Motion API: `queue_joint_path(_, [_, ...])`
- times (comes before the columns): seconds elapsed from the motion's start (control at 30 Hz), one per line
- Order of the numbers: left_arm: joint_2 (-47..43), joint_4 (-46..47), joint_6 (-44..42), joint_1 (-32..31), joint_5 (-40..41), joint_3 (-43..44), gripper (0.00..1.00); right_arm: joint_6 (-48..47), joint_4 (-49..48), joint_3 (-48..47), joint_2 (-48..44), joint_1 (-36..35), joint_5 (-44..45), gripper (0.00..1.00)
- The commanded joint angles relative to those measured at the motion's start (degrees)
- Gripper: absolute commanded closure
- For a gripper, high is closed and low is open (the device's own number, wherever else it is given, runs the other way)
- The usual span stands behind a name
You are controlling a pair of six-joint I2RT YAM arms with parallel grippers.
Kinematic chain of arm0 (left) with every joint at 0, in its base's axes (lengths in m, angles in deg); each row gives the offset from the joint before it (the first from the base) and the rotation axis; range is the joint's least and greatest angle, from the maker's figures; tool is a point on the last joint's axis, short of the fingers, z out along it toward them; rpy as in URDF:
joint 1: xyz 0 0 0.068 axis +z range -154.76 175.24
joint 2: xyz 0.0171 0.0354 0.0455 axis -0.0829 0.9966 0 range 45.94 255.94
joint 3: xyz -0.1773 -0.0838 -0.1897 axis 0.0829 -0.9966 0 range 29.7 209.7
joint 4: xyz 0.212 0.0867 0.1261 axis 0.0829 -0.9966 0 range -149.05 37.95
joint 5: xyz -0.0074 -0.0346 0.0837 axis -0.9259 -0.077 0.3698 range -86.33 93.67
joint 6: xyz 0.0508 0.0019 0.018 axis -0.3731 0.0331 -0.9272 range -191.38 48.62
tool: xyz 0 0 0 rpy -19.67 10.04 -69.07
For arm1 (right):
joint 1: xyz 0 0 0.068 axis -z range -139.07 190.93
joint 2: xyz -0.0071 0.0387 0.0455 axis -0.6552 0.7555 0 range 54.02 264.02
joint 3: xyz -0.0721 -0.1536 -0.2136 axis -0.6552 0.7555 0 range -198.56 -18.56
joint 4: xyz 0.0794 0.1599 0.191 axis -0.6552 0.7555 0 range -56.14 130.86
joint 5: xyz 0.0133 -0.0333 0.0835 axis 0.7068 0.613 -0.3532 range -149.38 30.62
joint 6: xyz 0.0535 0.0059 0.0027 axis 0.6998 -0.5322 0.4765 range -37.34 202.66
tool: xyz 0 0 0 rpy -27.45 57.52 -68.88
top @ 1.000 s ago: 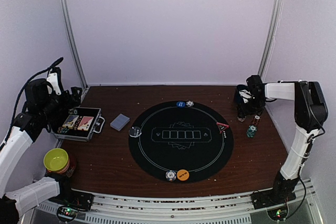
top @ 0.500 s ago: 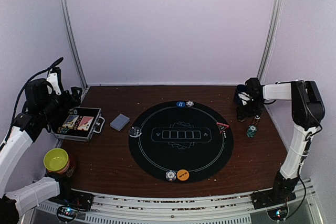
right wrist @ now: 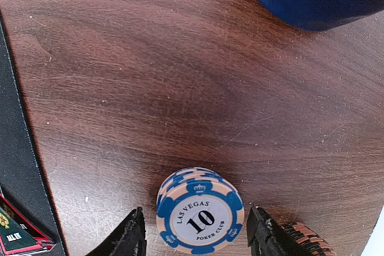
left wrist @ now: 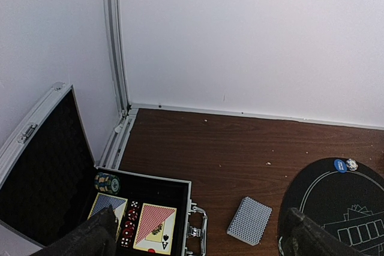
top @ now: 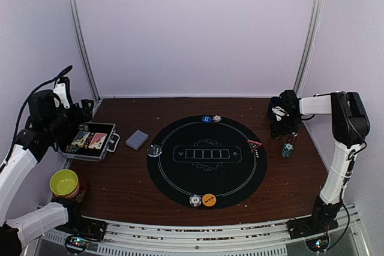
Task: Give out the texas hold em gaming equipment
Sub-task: Pick up the pile of poker chips from the pile of poker chips.
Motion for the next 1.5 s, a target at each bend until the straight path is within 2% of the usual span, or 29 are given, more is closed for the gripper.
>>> queue_joint_path(0.0, [-0.39, 1.22, 0.23, 0.77, -0.60, 0.73, 0.02, 0.46, -0.84, -0.85, 0.66, 0.23, -0.15, 0.43])
queue_joint_path(0.8, [-0.39, 1.29, 0.32, 0.98, -0.72, 0.73, 0.02, 0.44, -2.23, -0.10, -0.79, 0.23, 1.58, 0.64])
queue_joint_path(1.03, [-0.42, 1.25, 0.32, 1.07, -0.69, 0.73, 0.02, -0.48, -2.71, 0.48, -4.63, -1.04, 1.98, 0.65])
queue_joint_path(1.3, [-0.42, 1.26, 0.32, 1.06, -0.62, 0.69, 0.02, -2.50, -0.36, -1.84, -9.97, -8.12, 3.01, 0.66])
queue_joint_path(1.47, [-0.33, 1.25, 0.32, 1.01, -0.53, 0.64, 0.02, -2.99, 2.96, -10.26, -9.05, -15.67, 1.13, 0.66])
